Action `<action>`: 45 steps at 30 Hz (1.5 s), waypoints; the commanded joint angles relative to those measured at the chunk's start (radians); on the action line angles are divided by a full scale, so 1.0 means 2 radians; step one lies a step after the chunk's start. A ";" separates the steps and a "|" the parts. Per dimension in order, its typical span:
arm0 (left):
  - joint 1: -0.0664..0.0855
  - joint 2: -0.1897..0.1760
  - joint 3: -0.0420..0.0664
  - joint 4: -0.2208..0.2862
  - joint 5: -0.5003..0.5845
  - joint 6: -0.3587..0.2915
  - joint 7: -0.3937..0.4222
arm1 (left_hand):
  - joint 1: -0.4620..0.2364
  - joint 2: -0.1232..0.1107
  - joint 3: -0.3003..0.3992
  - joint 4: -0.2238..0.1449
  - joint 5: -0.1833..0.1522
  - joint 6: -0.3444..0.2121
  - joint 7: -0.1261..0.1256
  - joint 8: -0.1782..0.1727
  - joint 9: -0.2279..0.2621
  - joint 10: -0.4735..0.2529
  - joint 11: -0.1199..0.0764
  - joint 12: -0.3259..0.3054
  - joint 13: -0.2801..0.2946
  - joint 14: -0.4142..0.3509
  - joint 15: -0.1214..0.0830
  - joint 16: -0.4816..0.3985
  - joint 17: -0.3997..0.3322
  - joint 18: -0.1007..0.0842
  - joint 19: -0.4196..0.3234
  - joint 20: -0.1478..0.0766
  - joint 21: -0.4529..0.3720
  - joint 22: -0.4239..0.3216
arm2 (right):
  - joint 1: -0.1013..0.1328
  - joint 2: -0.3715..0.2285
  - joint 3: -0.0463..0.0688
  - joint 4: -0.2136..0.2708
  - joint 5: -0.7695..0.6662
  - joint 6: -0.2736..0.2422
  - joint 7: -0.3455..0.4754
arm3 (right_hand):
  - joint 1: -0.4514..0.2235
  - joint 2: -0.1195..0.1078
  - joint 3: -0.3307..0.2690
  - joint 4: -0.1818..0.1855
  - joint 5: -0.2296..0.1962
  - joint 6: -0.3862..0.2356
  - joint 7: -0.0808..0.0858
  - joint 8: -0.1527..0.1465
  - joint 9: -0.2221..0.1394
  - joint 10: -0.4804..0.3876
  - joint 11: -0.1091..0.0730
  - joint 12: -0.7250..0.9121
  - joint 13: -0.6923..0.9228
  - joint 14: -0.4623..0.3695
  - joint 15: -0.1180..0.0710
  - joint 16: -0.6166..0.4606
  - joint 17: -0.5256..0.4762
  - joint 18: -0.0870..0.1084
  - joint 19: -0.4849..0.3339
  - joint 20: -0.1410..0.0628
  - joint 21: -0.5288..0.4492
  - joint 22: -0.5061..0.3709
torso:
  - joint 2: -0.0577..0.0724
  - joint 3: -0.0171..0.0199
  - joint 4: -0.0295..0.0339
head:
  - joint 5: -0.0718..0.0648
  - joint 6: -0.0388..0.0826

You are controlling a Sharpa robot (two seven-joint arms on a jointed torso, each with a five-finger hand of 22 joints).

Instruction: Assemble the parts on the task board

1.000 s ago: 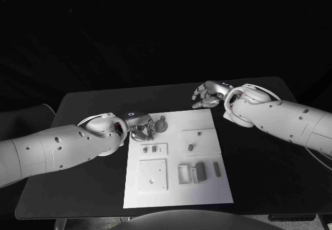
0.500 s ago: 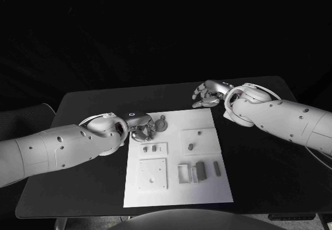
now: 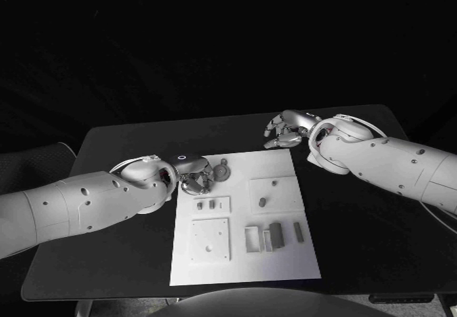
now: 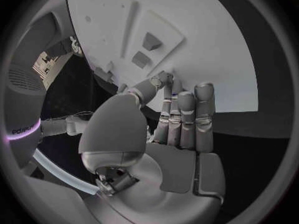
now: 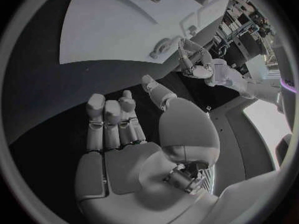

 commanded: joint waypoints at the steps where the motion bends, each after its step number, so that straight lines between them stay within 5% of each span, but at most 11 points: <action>1: -0.003 0.003 -0.001 -0.001 -0.005 0.011 0.003 | 0.000 0.005 -0.001 -0.001 0.001 0.003 0.001 0.002 0.000 0.003 -0.001 0.000 0.000 0.002 0.000 -0.003 -0.001 0.056 0.001 -0.001 0.000 0.008 | 0.000 0.000 0.000 0.001 0.000 0.005 0.004 | -0.003 -0.001 0.000 0.003 0.000 0.000 0.005 -0.002 0.001 -0.003 0.001 0.003 -0.001 0.001 -0.003 -0.002 -0.001 0.032 0.000 -0.003 -0.003 0.001 | 0.000 0.0003 -0.0002 | 0.000 -0.001; 45: -0.004 0.004 -0.001 0.000 -0.004 0.021 0.007 | -0.005 -0.001 -0.008 -0.001 0.001 0.009 -0.003 0.005 0.001 0.014 -0.005 -0.001 0.009 0.000 -0.003 -0.001 0.000 0.053 0.001 -0.005 0.000 0.009 | 0.000 -0.001 0.000 0.001 0.000 0.005 0.004 | -0.004 -0.001 -0.001 0.003 0.000 0.000 0.005 -0.002 0.001 -0.003 0.001 0.004 -0.001 0.001 -0.003 -0.002 -0.001 0.032 0.000 -0.003 -0.003 0.001 | 0.000 0.0003 -0.0003 | -0.001 -0.003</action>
